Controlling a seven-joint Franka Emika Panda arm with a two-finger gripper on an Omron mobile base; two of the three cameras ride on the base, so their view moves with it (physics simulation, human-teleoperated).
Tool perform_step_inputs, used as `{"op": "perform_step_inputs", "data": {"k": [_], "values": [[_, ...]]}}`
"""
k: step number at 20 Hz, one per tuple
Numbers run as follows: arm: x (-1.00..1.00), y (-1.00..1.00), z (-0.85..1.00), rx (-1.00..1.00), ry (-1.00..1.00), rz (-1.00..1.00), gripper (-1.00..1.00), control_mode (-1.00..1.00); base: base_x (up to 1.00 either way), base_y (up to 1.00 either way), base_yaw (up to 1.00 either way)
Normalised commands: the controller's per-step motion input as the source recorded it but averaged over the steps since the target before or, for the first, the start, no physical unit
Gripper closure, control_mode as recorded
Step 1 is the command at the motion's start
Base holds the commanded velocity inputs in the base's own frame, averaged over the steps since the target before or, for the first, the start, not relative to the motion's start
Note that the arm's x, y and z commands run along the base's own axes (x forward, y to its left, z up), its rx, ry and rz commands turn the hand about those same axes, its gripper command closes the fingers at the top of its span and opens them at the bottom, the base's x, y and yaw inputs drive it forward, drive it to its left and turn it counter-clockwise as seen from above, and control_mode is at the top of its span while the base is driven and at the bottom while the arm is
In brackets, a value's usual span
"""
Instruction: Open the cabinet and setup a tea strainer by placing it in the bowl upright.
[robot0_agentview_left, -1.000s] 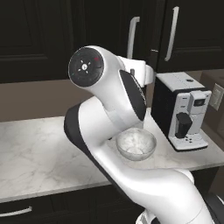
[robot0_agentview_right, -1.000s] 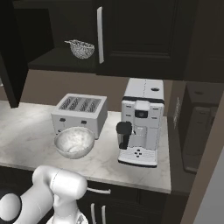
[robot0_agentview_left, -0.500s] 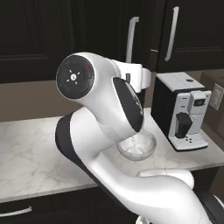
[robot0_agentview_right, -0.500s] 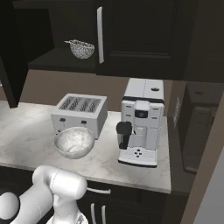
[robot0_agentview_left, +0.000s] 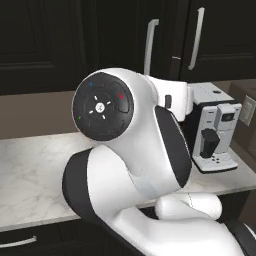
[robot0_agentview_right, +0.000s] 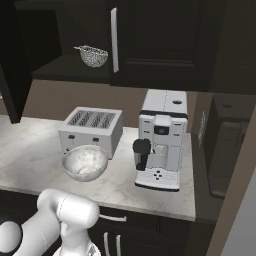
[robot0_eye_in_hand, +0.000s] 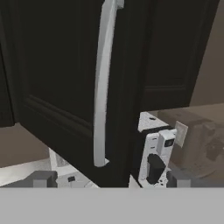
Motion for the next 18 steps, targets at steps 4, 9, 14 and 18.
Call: {"op": "perform_step_inputs", "data": {"k": [4, 9, 14, 18], "values": [[-0.28, -0.44, 0.00, 0.15, 0.00, 0.13, -1.00, -1.00, 0.00, 0.00, 0.00], [-0.11, -0.52, 0.00, 0.21, 0.00, 0.20, -1.00, -1.00, 0.00, 0.00, 0.00], [-0.04, -0.50, 0.00, 0.28, 0.00, 0.23, -1.00, -1.00, 0.00, 0.00, 0.00], [0.00, -0.40, 0.00, 0.35, 0.00, 0.24, -1.00, -1.00, 0.00, 0.00, 0.00]]}}
